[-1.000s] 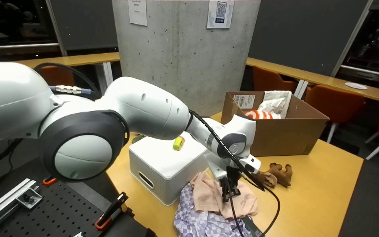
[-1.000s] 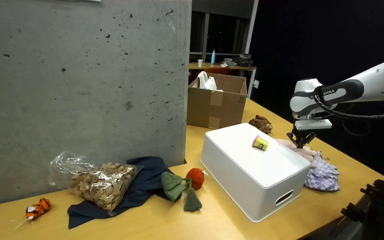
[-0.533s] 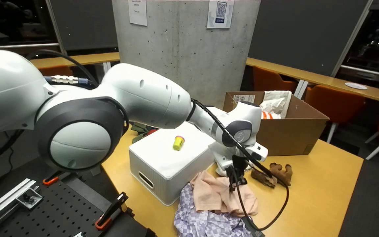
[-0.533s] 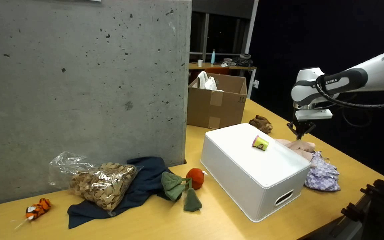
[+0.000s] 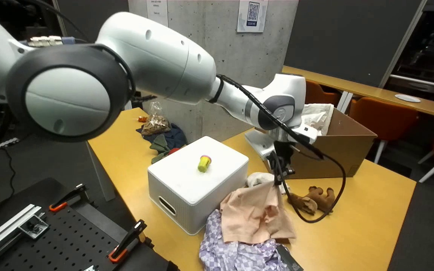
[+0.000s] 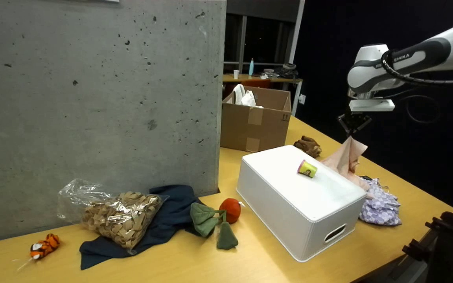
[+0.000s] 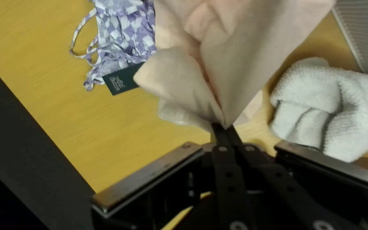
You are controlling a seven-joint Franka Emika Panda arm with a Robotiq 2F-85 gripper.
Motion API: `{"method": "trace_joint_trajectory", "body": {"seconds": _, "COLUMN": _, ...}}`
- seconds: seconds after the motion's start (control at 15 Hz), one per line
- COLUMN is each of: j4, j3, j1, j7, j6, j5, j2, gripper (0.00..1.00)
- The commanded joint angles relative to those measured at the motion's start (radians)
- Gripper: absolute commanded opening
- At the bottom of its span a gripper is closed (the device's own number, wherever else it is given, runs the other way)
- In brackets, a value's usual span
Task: Cover the yellow container with the pink shirt and pick it up, place the yellow container back on the tub and the tshirt back
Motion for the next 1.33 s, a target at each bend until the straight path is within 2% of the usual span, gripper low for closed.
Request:
{"method": "trace_joint_trajectory", "body": {"seconds": 0.0, "j4": -0.235, "j3": -0.016, "j1": 0.069, "j7": 0.005, "j6": 0.099, "j5": -0.023, "j2": -0.200, "gripper": 0.00}}
{"method": "trace_joint_trajectory", "body": {"seconds": 0.4, "j4": -0.493, "j3": -0.024, "j1": 0.216, "j7": 0.011, "j6": 0.179, "j5": -0.071, "j2": -0.437, "gripper": 0.00}}
{"method": "trace_joint_trajectory", "body": {"seconds": 0.6, "j4": -0.628, "j3": -0.027, "j1": 0.309, "j7": 0.024, "j6": 0.179, "j5": -0.139, "j2": -0.546, "gripper": 0.00}}
{"method": "trace_joint_trajectory", "body": {"seconds": 0.87, "j4": -0.821, "j3": -0.027, "j1": 0.447, "j7": 0.108, "j6": 0.164, "j5": -0.287, "j2": -0.685, "gripper": 0.00}}
{"method": "trace_joint_trajectory", "body": {"seconds": 1.07, "j4": -0.945, "j3": -0.006, "j1": 0.542, "j7": 0.204, "j6": 0.151, "j5": -0.404, "j2": -0.778, "gripper": 0.00}}
{"method": "trace_joint_trajectory", "body": {"seconds": 1.27, "j4": -1.030, "j3": 0.060, "j1": 0.616, "j7": 0.275, "j6": 0.104, "j5": -0.452, "j2": -0.848, "gripper": 0.00}}
